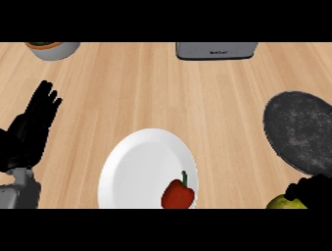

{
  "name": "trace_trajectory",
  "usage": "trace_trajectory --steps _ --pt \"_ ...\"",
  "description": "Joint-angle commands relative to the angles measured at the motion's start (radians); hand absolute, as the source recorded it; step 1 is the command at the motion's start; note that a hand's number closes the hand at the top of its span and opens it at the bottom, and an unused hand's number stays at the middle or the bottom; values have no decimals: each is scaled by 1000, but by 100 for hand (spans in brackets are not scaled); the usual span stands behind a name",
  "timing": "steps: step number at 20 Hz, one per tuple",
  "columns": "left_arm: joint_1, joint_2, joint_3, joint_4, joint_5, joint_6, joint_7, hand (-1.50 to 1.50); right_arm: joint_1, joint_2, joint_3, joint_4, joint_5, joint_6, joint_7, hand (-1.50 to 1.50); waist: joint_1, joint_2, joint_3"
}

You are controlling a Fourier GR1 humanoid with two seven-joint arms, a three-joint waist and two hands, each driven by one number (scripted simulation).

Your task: Pick the pear from the plate and place it in the pan

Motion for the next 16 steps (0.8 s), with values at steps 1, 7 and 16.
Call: trace_trajectory --steps 1,7,16 --pt "7 1 0 11 -6 -5 -14 0 7 18 -146 -103 -251 22 25 150 16 6 1" --pt "-4 -16 -24 20 -10 -12 -22 0 -97 32 -357 108 -464 21 -95 150 33 11 1" --pt "-85 -17 -32 63 -21 -10 -5 0 -314 12 -512 752 -663 76 -544 150 52 14 2"
